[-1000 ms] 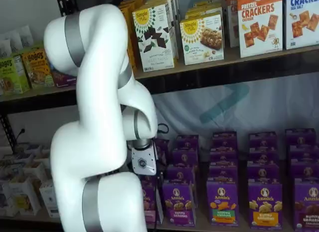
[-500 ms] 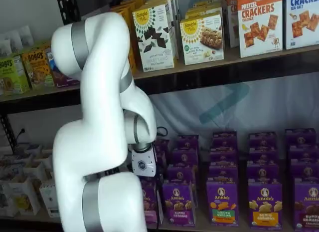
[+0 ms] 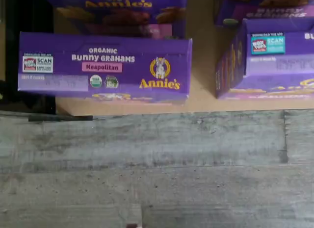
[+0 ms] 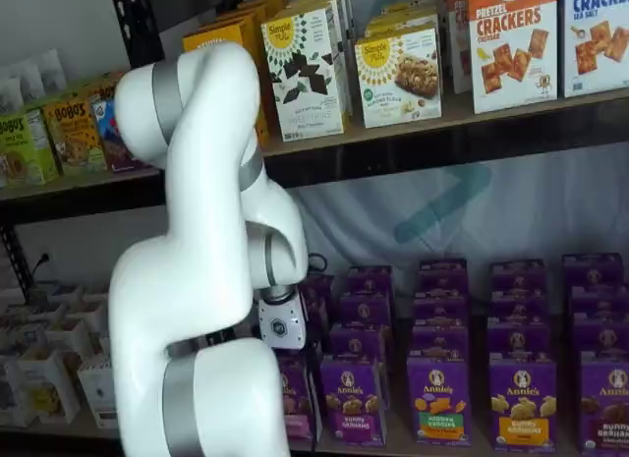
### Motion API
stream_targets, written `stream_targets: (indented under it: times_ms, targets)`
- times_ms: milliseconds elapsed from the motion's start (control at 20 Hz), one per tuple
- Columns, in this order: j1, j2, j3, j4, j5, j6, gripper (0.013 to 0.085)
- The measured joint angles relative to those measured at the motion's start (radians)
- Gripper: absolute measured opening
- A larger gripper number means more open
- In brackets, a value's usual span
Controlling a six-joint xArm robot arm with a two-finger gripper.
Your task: Pick up the purple box with a pink patch in the middle, on the bottom shelf, the first box from the left
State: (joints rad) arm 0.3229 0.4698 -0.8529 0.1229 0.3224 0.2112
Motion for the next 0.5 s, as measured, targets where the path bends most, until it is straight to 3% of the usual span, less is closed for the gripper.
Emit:
stream_targets:
  times_ms: [200, 500]
  targets:
    - [0.005, 0.049, -0.053, -0.092, 0.009, 0.092, 0.085]
    - [0.018, 0.101, -0.107, -0.099, 0.003, 0.111, 0.085]
